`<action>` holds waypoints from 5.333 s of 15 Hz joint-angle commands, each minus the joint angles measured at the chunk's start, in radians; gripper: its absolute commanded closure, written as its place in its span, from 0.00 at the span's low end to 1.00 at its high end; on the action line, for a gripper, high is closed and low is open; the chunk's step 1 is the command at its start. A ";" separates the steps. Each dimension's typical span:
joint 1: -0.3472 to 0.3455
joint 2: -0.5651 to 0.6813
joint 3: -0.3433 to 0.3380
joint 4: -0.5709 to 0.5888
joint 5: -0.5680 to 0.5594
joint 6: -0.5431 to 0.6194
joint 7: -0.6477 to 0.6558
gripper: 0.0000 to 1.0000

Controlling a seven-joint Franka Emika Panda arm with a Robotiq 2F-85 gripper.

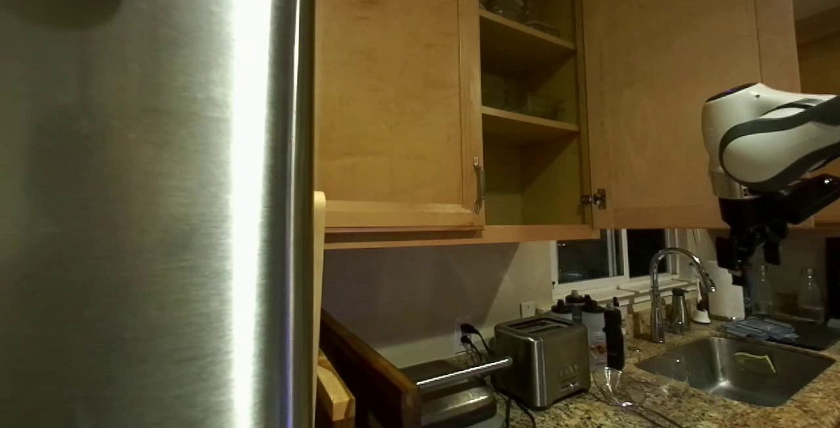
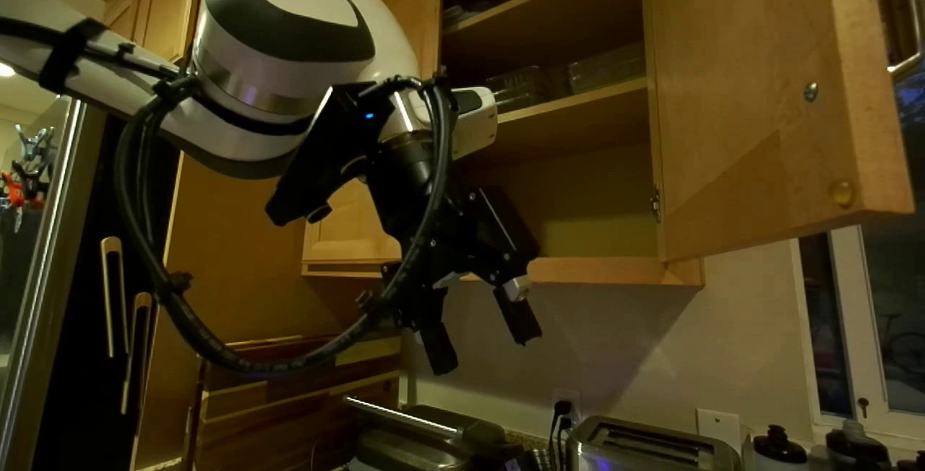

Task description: Remove the wooden tongs from the cabinet on top of the toaster, put them on the fridge and close the cabinet

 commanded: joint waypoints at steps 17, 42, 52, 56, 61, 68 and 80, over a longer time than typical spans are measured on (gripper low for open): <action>-0.148 0.011 -0.239 0.039 -0.461 0.322 0.256 0.00; -0.200 -0.105 -0.202 -0.173 -0.492 0.760 -0.031 0.00; -0.046 -0.416 -0.023 -0.289 -0.424 0.473 -0.130 0.00; 0.092 -0.507 0.022 -0.289 -0.364 0.301 -0.178 0.00; 0.268 -0.580 0.039 -0.288 -0.299 0.193 -0.279 0.00; 0.463 -0.609 -0.049 -0.282 -0.239 0.175 -0.529 0.00; 0.401 -0.473 -0.186 -0.170 -0.094 -0.005 -0.770 0.00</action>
